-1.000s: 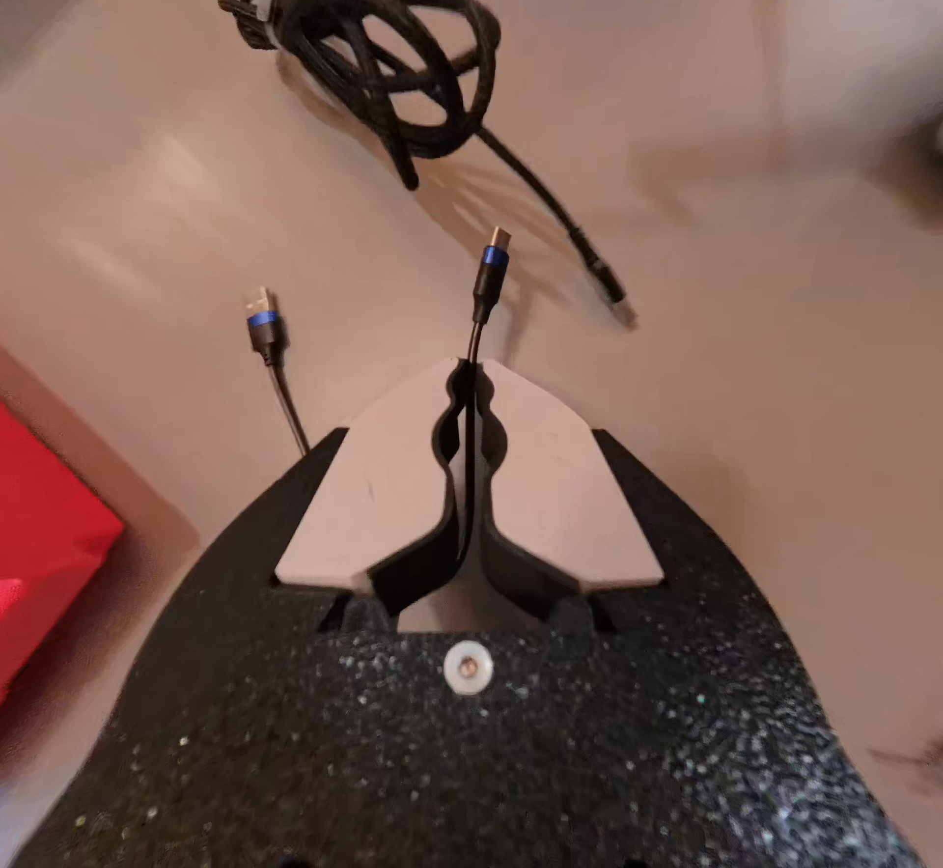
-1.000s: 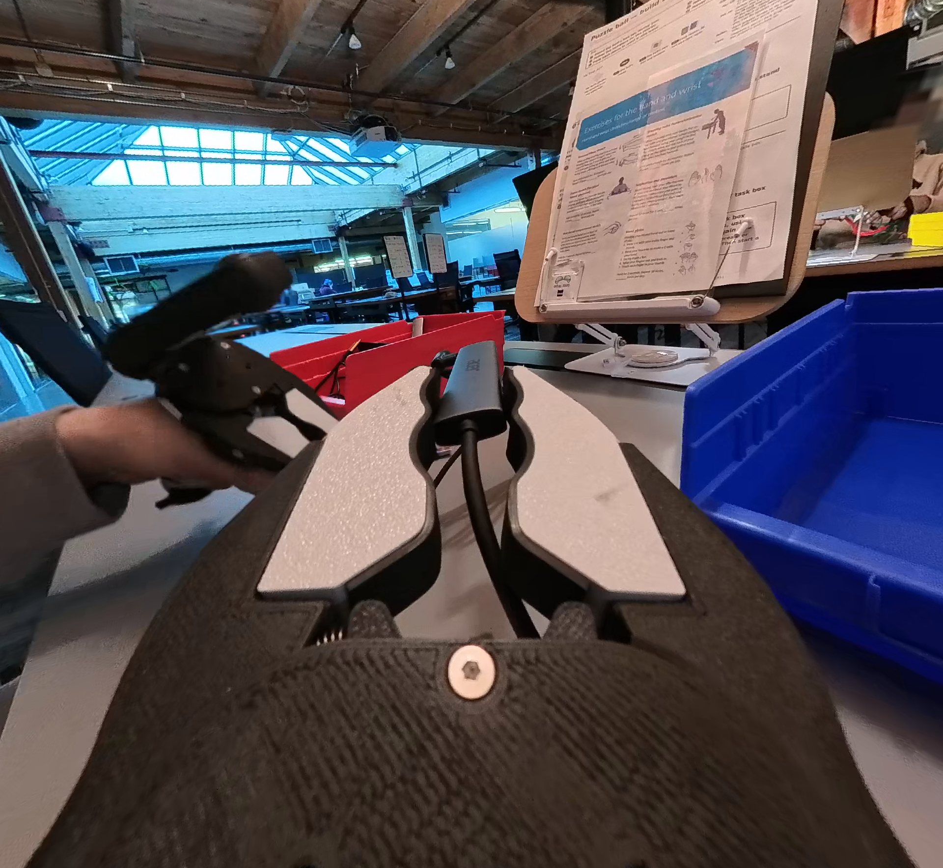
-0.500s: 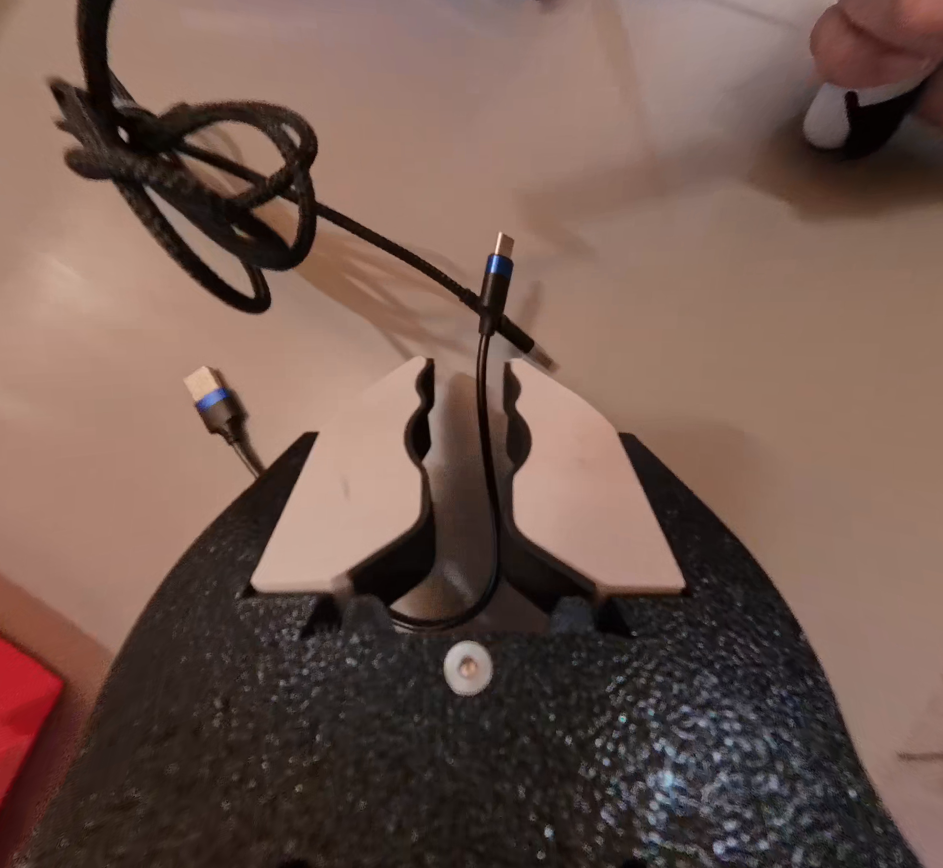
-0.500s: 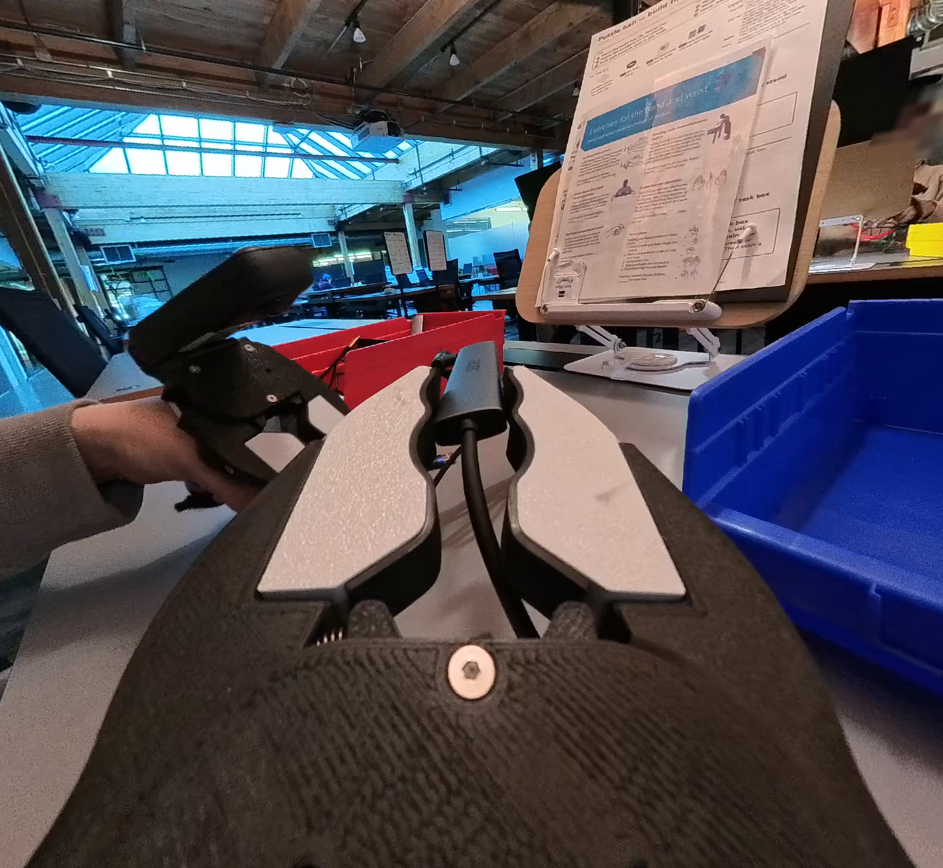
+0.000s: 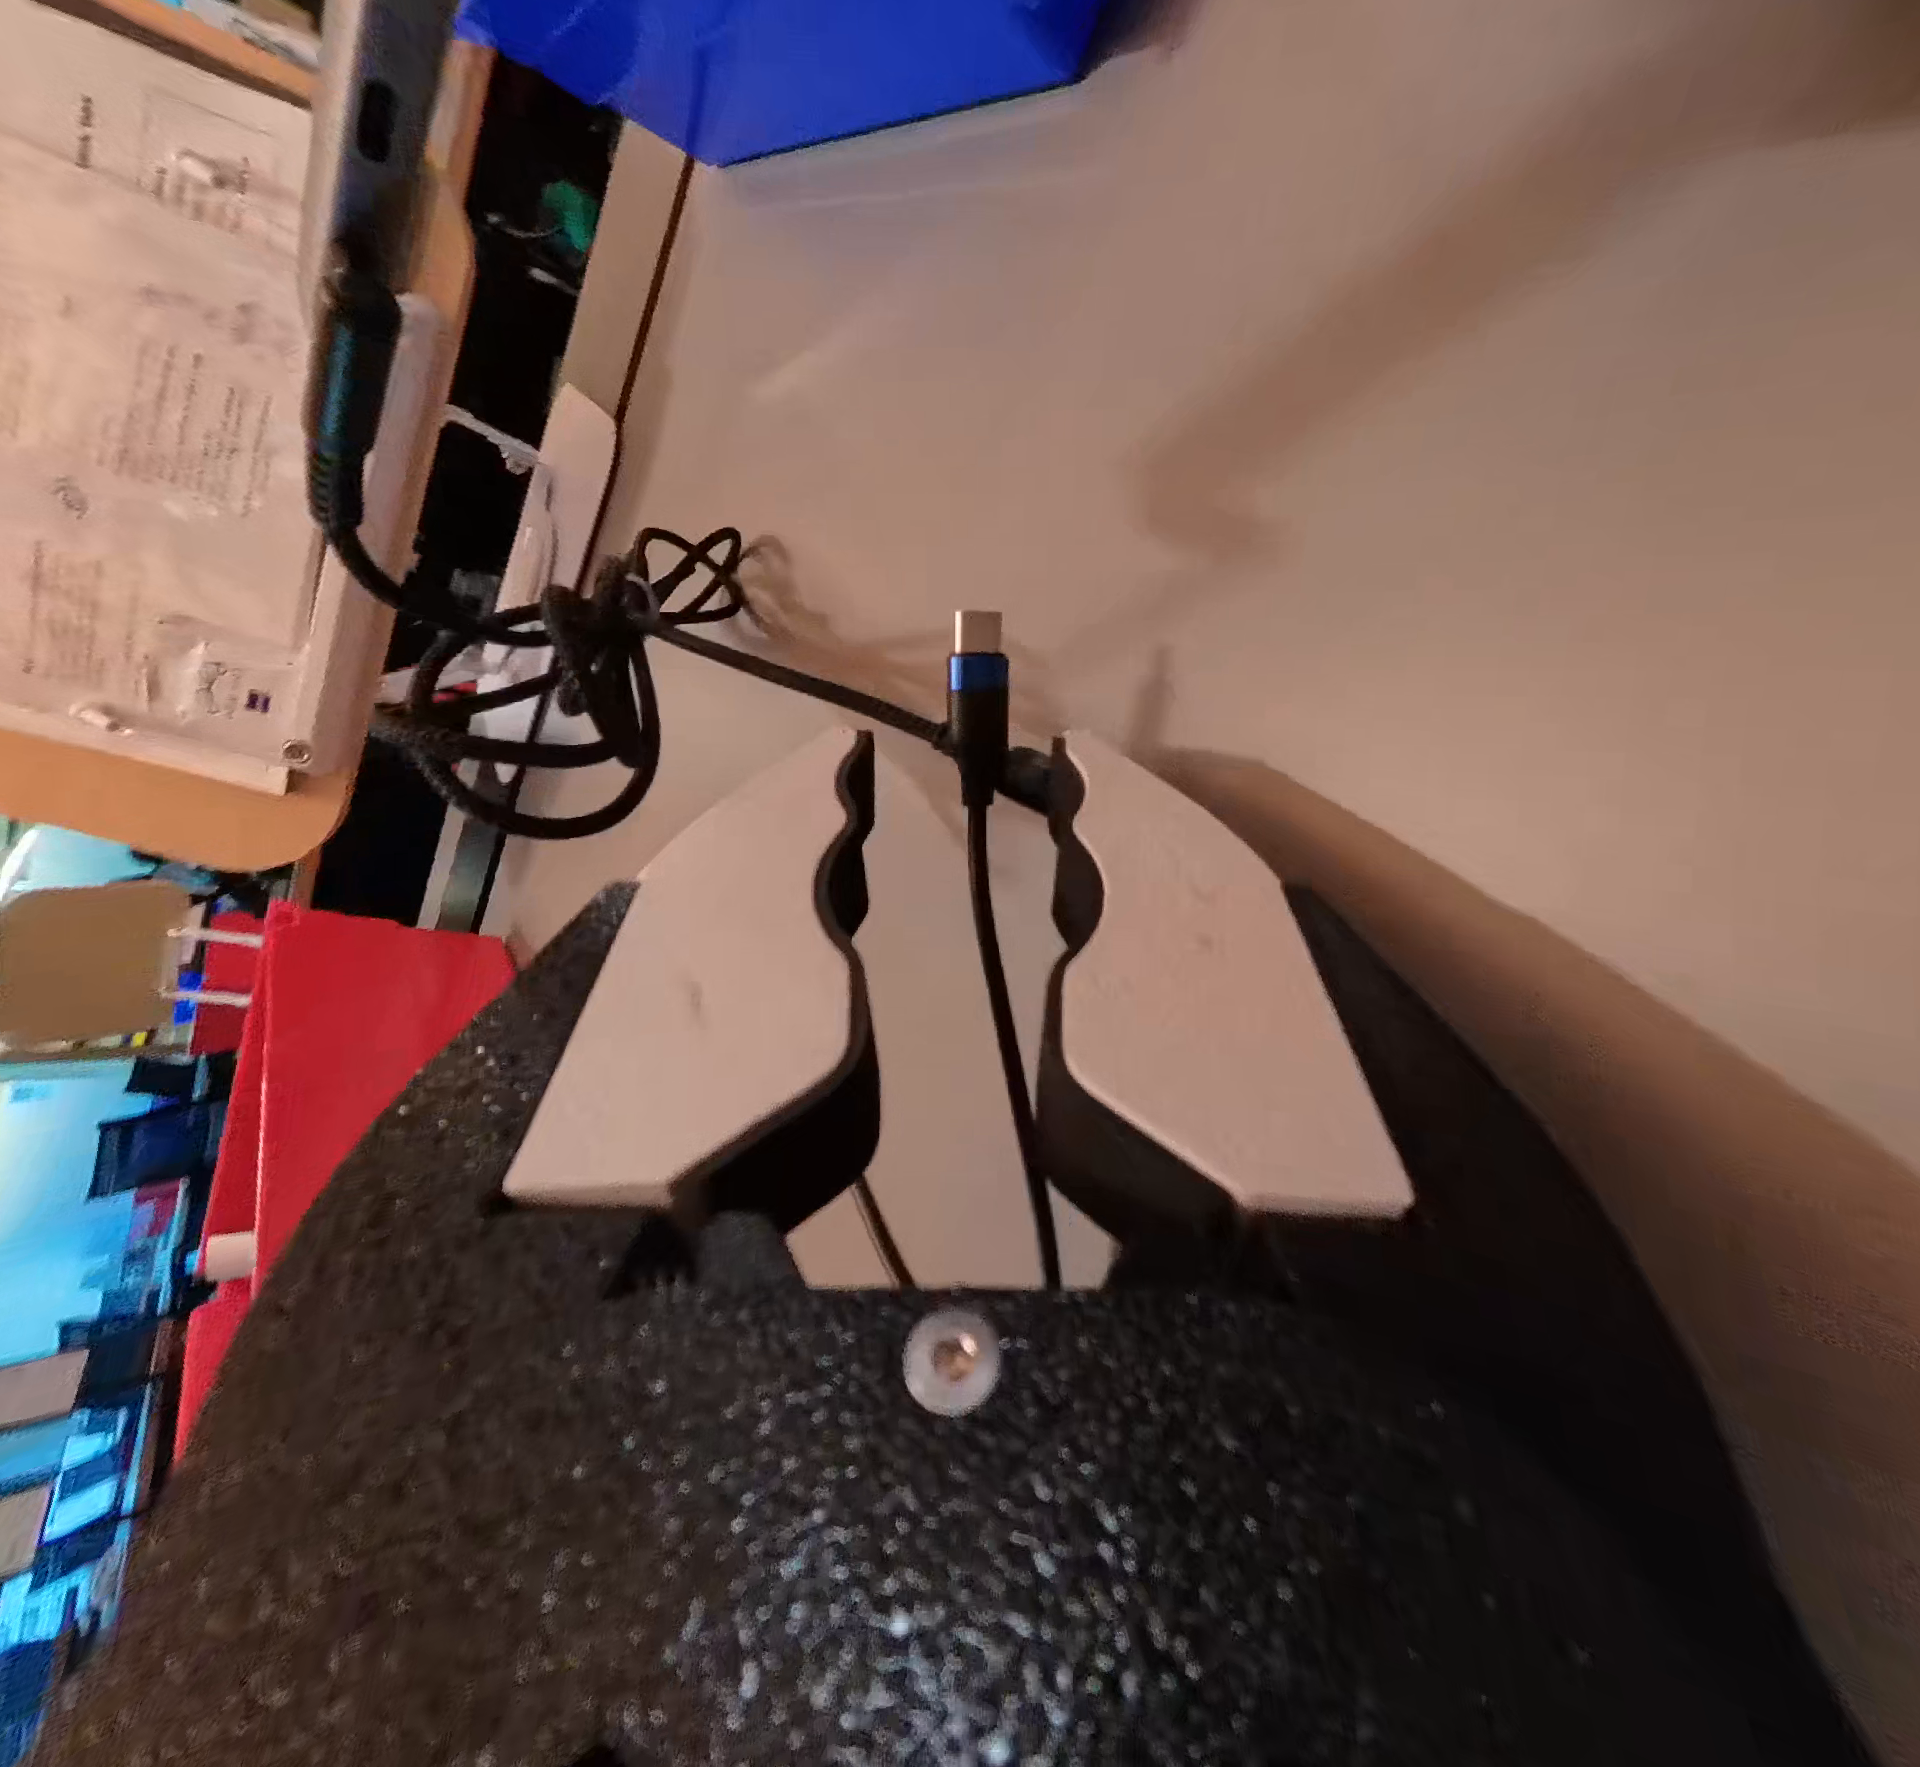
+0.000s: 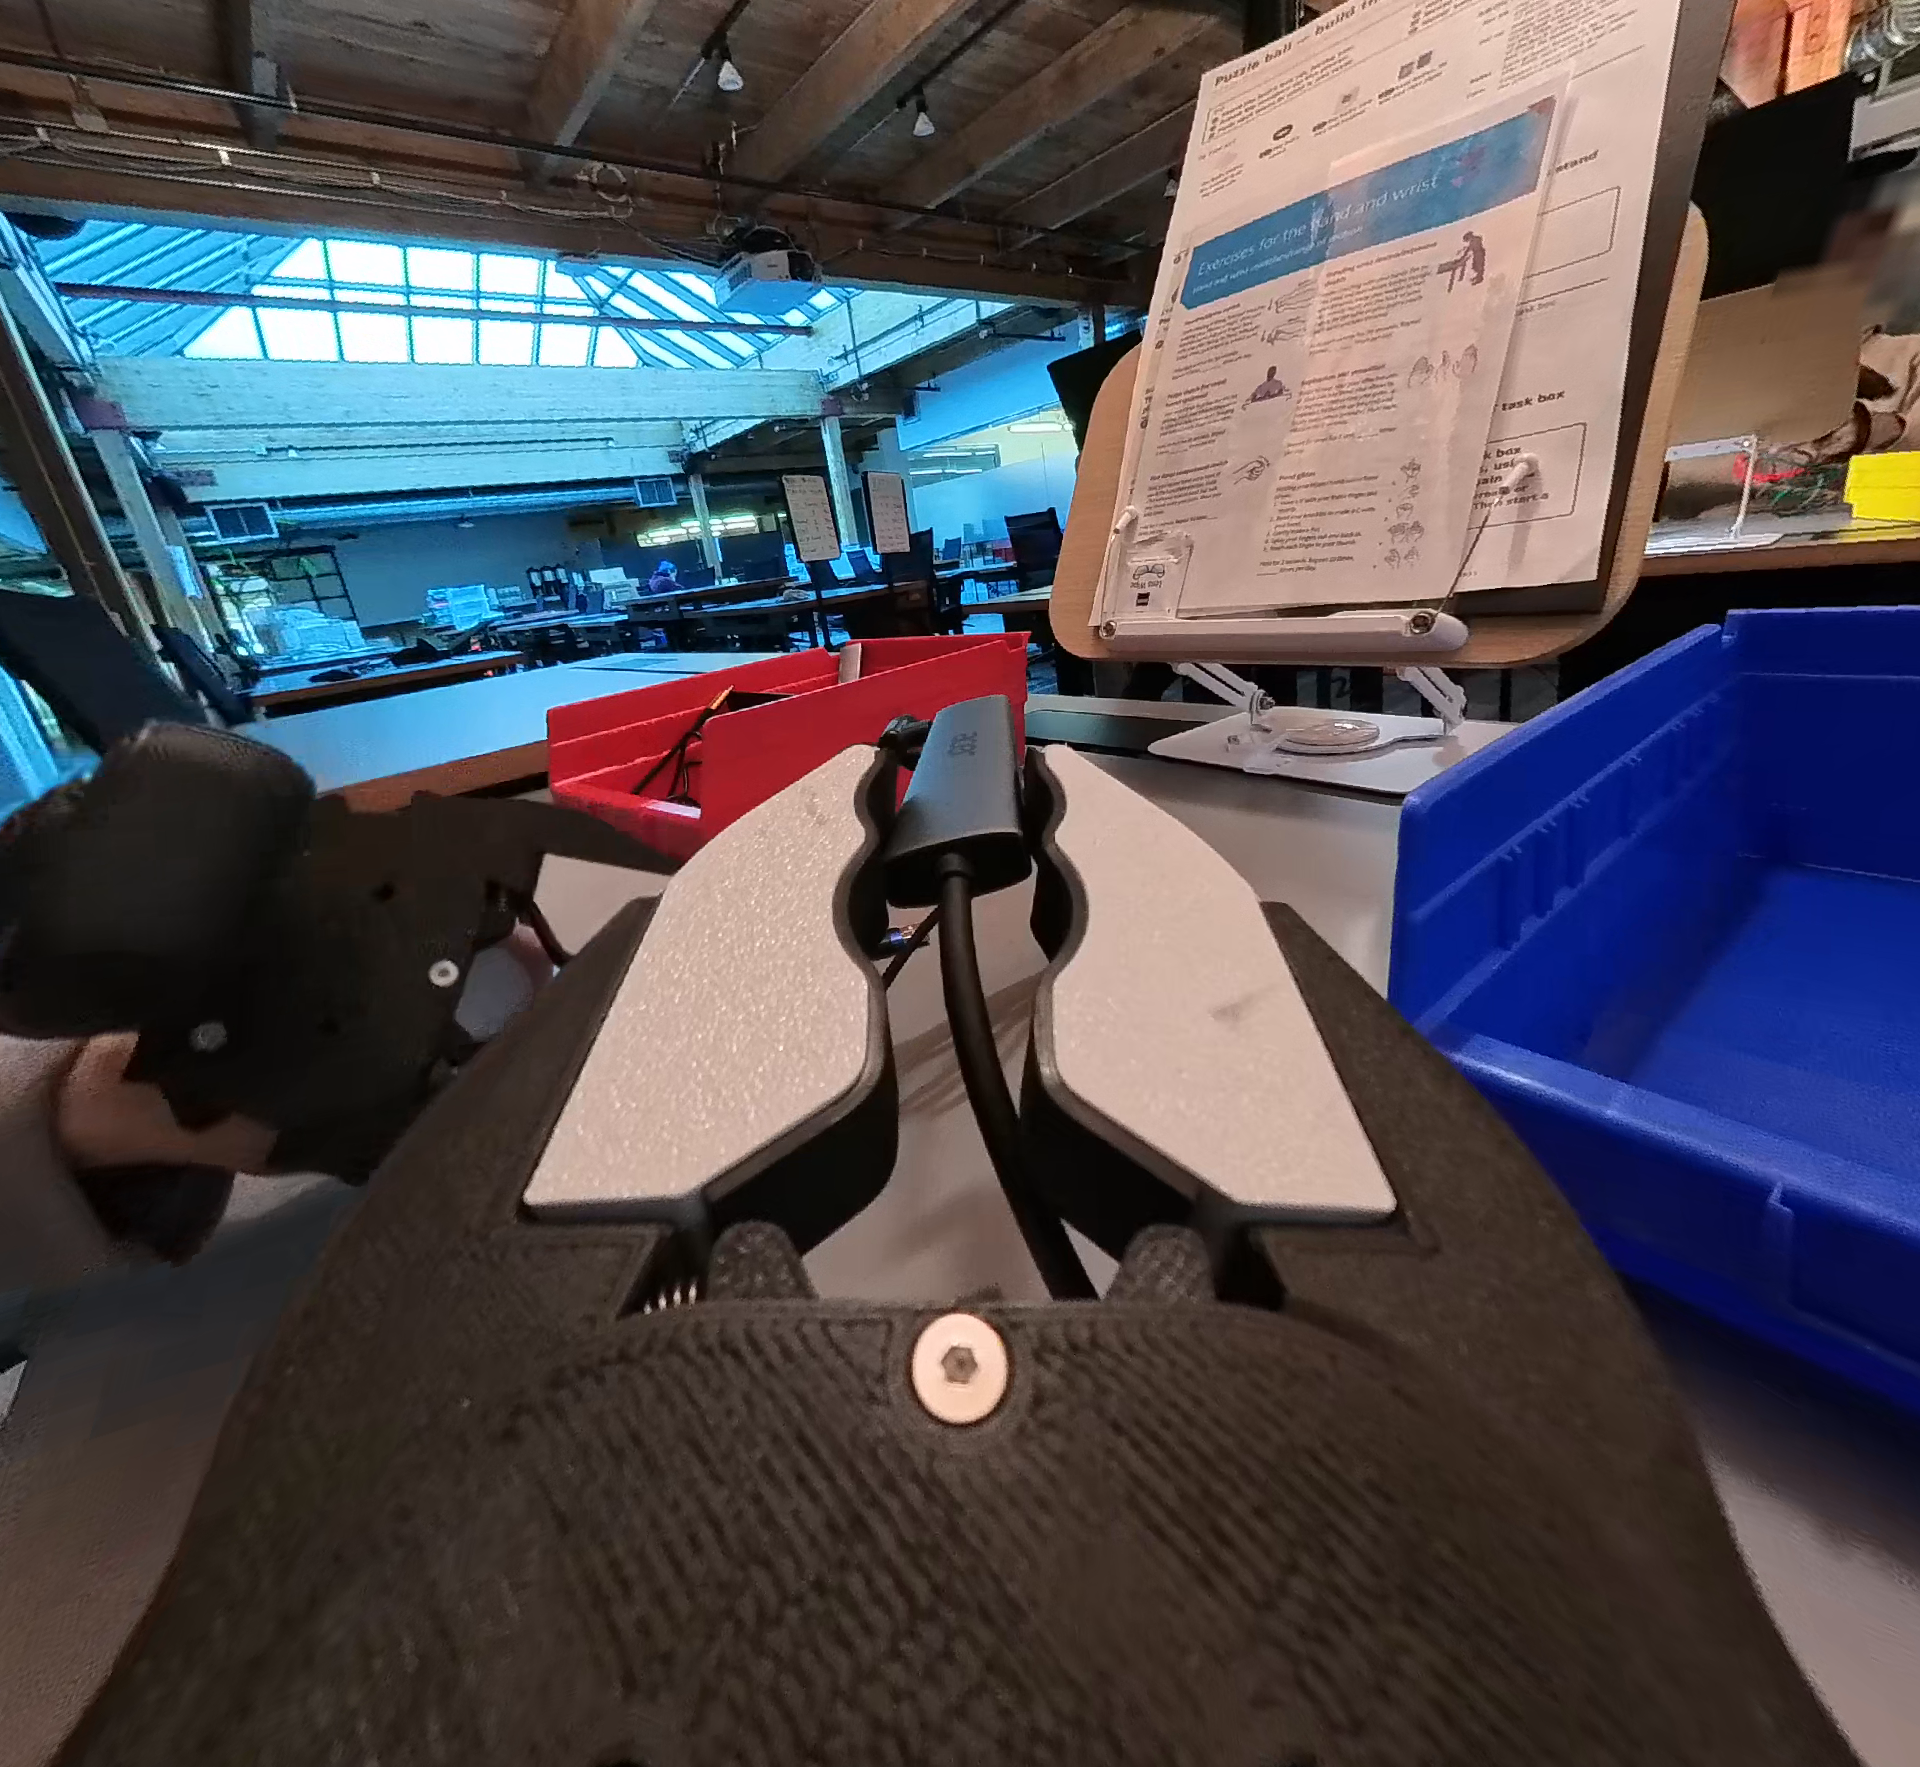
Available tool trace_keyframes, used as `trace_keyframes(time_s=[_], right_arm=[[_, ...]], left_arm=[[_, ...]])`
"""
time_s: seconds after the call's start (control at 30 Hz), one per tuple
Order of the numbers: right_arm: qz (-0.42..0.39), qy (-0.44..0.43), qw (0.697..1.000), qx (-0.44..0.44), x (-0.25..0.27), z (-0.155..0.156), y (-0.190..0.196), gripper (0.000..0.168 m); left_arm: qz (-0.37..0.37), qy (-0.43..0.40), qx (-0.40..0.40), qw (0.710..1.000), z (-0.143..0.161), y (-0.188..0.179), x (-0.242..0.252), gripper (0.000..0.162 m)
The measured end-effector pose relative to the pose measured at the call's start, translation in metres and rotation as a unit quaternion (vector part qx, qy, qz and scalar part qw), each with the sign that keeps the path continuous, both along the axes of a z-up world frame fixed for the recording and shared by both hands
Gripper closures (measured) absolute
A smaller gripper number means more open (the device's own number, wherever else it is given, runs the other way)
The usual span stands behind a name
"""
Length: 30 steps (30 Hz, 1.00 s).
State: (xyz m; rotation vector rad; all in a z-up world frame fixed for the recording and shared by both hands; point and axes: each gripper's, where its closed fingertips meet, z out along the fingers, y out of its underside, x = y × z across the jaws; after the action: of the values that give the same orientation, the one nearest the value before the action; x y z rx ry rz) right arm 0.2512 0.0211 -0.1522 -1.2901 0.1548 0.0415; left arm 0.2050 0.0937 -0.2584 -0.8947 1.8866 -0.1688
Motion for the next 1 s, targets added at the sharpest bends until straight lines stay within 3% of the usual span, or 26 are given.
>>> trace_keyframes(time_s=[0.13, 0.3, 0.47, 0.53, 0.63, 0.8, 0.9, 1.0], right_arm=[[0.001, -0.001, 1.0, 0.001, -0.001, 0.0, 0.0, 0.144], [0.002, 0.0, 1.0, 0.001, 0.0, 0.0, 0.0, 0.144], [0.0, -0.001, 1.0, 0.001, 0.0, 0.0, 0.0, 0.144], [0.0, -0.003, 1.0, 0.001, -0.001, 0.0, 0.0, 0.144], [-0.001, -0.004, 1.0, 0.001, -0.001, 0.0, 0.0, 0.144], [0.001, -0.017, 1.0, -0.007, -0.004, -0.001, 0.002, 0.144], [0.003, -0.032, 0.999, -0.019, -0.008, -0.002, 0.005, 0.145], [0.007, -0.048, 0.998, -0.03, -0.013, -0.004, 0.008, 0.144]], left_arm=[[0.024, -0.023, 0.004, 0.999, -0.002, -0.003, 0.004, 0.135], [0.034, -0.044, 0.074, 0.996, 0.003, 0.0, 0.006, 0.151], [0.035, -0.054, 0.073, 0.995, 0.006, 0.001, 0.005, 0.151], [0.031, -0.05, 0.033, 0.998, 0.011, -0.002, 0.004, 0.151], [0.031, -0.021, -0.112, 0.993, 0.023, -0.012, 0.0, 0.151], [0.008, 0.075, -0.321, 0.944, 0.054, -0.033, -0.007, 0.151], [0.013, 0.125, -0.349, 0.929, 0.07, -0.037, -0.009, 0.152], [0.032, 0.162, -0.326, 0.931, 0.075, -0.033, -0.007, 0.151]])
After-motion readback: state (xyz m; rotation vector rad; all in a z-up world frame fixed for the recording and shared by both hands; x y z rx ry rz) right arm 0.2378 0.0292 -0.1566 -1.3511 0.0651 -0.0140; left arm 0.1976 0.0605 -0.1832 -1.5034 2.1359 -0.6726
